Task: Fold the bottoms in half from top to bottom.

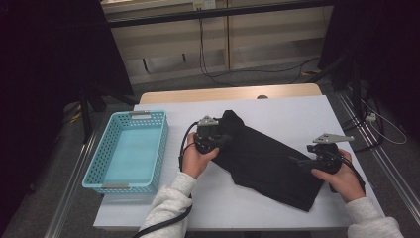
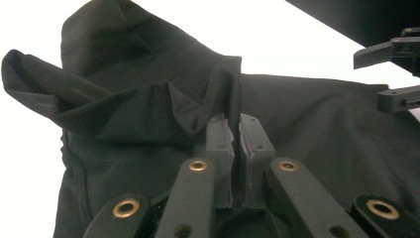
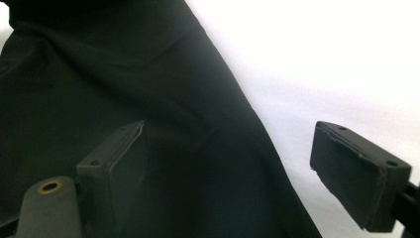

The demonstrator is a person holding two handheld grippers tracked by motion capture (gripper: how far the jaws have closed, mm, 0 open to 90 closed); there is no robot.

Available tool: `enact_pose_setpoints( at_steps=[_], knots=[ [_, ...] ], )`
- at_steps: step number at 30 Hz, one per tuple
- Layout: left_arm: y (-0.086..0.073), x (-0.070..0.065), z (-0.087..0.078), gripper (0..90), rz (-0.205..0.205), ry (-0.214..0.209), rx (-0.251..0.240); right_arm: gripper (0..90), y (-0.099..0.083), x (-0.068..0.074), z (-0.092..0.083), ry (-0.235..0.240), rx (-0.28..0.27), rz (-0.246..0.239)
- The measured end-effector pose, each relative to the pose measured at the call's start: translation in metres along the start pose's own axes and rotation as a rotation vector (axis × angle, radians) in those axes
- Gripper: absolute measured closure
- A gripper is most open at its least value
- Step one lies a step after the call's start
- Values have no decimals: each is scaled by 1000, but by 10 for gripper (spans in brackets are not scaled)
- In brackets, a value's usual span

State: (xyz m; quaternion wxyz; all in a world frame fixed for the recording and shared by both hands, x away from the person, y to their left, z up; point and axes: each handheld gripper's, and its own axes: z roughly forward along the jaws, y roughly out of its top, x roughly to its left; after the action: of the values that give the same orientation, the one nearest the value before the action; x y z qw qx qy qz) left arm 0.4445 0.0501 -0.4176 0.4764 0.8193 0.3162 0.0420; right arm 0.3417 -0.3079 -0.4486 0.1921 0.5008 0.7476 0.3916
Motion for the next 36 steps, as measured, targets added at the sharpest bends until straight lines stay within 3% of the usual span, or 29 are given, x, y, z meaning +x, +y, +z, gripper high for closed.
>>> enact_pose_setpoints(
  at_steps=[8,18,27,36],
  knots=[
    [2,-8,5,849,18,-35,8,145,-1,0,0,1,1,-1],
    [1,-8,4,849,17,-36,14,145,-1,0,0,0,4,0],
    [3,-7,1,849,-2,-30,-15,145,-1,-1,0,-1,-3,3],
    [4,-19,4,849,20,-45,-13,145,0,1,0,2,-1,4]
  ],
)
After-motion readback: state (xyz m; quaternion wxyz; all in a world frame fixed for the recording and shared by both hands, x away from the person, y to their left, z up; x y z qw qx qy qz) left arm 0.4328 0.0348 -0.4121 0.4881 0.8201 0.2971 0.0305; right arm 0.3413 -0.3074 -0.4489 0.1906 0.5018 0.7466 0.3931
